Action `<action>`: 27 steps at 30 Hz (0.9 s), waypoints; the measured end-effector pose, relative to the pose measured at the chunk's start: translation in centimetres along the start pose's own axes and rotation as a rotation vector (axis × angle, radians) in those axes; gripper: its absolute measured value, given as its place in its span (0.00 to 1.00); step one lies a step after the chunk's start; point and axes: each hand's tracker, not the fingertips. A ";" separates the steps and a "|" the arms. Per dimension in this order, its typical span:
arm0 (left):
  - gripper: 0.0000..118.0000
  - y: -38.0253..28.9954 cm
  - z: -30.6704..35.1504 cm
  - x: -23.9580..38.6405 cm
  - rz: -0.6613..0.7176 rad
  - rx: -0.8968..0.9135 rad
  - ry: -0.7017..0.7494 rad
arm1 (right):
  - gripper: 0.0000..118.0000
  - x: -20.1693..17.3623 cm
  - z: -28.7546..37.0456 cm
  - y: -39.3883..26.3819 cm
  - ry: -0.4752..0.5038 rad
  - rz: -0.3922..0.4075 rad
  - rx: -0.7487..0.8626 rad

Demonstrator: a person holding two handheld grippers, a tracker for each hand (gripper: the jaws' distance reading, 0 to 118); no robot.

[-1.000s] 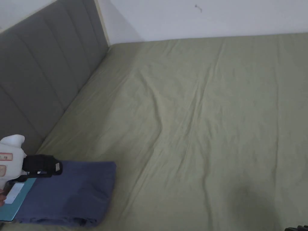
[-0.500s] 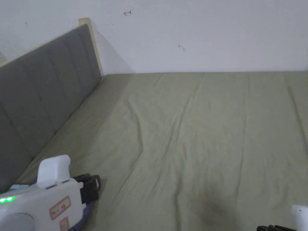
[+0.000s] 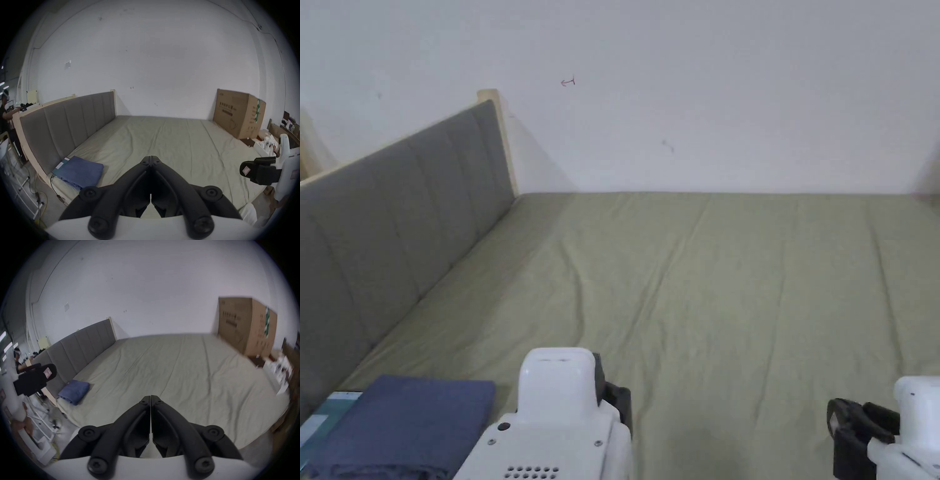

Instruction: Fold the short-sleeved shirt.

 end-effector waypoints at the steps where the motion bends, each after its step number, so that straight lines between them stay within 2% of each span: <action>1: 0.00 0.3 0.3 0.2 -0.011 0.001 0.004 | 0.01 0.0 0.4 0.3 -0.004 0.005 0.024; 4: 0.00 0.8 1.5 -0.1 0.002 0.078 -0.001 | 0.02 -0.1 1.2 0.9 -0.001 0.013 0.045; 5: 0.01 1.1 2.0 -0.1 0.031 0.114 0.001 | 0.07 -0.1 1.5 1.1 -0.013 0.027 0.060; 6: 0.09 1.4 2.3 -0.2 0.032 0.126 0.001 | 0.20 -0.1 1.7 1.2 -0.032 0.041 0.082; 7: 0.19 1.7 2.6 -0.4 0.023 0.132 -0.006 | 0.36 -0.1 1.9 1.4 -0.057 0.046 0.097; 8: 0.36 2.0 2.7 -0.5 0.015 0.134 -0.011 | 0.58 -0.1 2.1 1.4 -0.074 0.046 0.109; 9: 0.66 2.5 2.8 -0.3 0.003 0.125 -0.011 | 0.81 -0.1 2.2 1.5 -0.083 0.045 0.118; 10: 0.82 2.8 2.8 -0.3 -0.005 0.112 -0.019 | 0.90 0.0 2.4 1.5 -0.088 0.038 0.129; 11: 0.87 3.0 3.1 -0.5 0.004 0.110 -0.026 | 0.93 0.1 2.8 1.5 -0.086 0.032 0.151; 13: 0.88 3.3 3.9 -0.5 0.024 0.145 -0.028 | 0.94 0.0 3.3 1.5 -0.085 0.037 0.178; 17: 0.98 4.3 3.9 -0.5 0.021 0.121 -0.035 | 0.94 -0.3 4.0 1.8 -0.134 0.056 0.222; 20: 0.98 4.6 3.9 0.0 0.007 0.127 -0.005 | 0.94 -0.4 4.3 2.1 -0.133 0.054 0.237; 24: 0.98 5.2 3.5 0.2 -0.057 0.040 -0.064 | 0.94 -0.6 4.4 2.4 -0.146 0.064 0.251; 27: 0.95 5.0 3.3 0.0 0.002 0.015 -0.129 | 0.94 -0.5 4.4 2.4 -0.153 0.066 0.248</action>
